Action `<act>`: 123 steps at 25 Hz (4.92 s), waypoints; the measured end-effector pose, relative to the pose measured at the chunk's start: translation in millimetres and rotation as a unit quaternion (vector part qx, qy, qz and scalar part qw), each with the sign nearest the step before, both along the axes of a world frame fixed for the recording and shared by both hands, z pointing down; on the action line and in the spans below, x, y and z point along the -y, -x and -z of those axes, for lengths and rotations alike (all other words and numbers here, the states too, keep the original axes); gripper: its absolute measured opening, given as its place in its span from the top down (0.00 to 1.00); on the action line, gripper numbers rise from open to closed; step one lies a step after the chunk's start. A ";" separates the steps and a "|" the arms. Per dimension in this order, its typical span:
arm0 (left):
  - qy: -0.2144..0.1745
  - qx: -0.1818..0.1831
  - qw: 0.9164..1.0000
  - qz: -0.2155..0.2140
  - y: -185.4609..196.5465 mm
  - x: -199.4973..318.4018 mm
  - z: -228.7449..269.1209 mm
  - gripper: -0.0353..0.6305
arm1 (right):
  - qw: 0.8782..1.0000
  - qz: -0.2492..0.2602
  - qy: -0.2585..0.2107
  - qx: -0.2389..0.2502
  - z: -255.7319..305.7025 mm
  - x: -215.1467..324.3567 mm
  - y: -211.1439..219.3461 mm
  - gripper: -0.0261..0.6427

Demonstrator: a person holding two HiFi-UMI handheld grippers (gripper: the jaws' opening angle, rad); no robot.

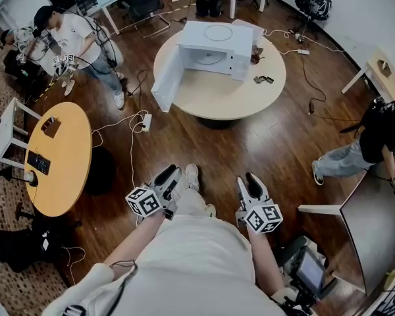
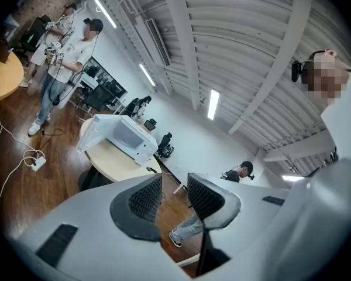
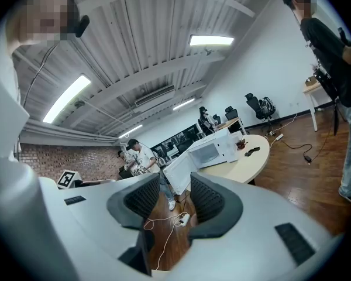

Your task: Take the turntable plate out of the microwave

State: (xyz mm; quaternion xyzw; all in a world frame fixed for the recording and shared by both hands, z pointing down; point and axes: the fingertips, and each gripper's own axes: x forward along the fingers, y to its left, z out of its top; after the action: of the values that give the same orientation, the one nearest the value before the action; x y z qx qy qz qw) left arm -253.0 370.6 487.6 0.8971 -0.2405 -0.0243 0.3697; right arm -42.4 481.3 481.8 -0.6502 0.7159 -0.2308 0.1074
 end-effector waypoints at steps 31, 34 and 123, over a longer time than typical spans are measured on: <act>0.030 -0.009 0.999 -0.040 -57.4 92.8 -26.1 0.76 | 0.998 -0.056 0.018 -0.007 -8.5 87.9 -55.3 0.73; 0.027 -0.013 0.999 -0.040 -65.7 119.0 -25.1 0.76 | 0.998 -0.061 0.020 -0.006 -12.4 107.3 -65.5 0.73; 0.037 -0.034 0.997 -0.050 -112.7 464.3 -31.0 0.76 | 0.998 -0.034 0.053 -0.020 -22.9 468.2 -89.6 0.73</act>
State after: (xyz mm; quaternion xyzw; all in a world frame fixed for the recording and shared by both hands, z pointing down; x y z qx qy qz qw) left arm -140.3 -93.7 518.5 0.8923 -0.1829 -0.0275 0.4118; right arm 47.2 13.1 504.6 -0.6831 0.6824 -0.2514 0.0666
